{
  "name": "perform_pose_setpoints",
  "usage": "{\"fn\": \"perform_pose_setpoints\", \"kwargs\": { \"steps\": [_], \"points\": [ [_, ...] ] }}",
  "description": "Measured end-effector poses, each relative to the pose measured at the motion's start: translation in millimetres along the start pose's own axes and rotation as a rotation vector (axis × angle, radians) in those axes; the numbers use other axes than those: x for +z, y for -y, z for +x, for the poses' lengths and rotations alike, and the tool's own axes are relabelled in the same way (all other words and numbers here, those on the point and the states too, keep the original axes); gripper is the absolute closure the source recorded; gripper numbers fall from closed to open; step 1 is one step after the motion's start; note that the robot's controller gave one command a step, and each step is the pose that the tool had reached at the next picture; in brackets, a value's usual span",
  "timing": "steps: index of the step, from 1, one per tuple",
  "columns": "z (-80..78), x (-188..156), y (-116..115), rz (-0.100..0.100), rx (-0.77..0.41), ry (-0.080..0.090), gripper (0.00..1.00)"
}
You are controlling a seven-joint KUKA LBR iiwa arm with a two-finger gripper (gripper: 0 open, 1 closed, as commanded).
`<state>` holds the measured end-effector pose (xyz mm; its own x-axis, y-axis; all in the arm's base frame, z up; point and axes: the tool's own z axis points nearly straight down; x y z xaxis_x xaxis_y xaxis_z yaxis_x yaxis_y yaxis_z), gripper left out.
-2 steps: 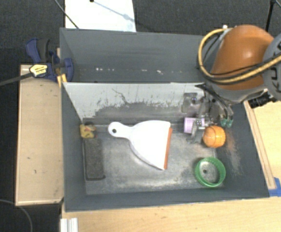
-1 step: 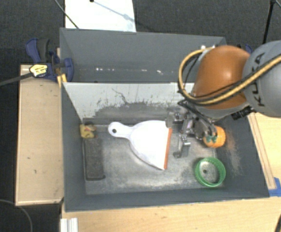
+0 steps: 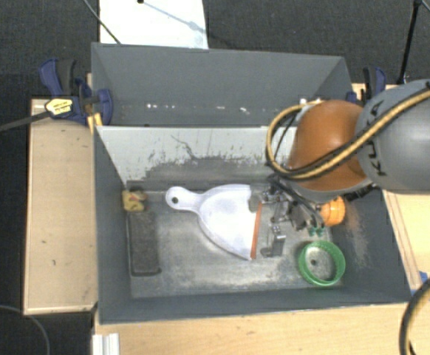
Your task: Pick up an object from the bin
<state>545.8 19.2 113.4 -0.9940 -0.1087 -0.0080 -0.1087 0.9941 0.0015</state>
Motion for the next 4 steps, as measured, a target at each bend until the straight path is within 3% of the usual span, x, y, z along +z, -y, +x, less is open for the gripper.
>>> {"fn": "perform_pose_setpoints", "kwargs": {
  "steps": [1, 2, 3, 4],
  "points": [
    [8.5, 31, -46, 0.001, 0.172, -0.010, 1.00],
    [8.5, 31, -46, 0.001, 0.172, -0.010, 1.00],
    [4.1, -23, -41, 0.002, 0.166, -0.012, 1.00],
    [-19.7, -44, -25, 0.002, 0.103, -0.004, 0.00]
  ]
}}
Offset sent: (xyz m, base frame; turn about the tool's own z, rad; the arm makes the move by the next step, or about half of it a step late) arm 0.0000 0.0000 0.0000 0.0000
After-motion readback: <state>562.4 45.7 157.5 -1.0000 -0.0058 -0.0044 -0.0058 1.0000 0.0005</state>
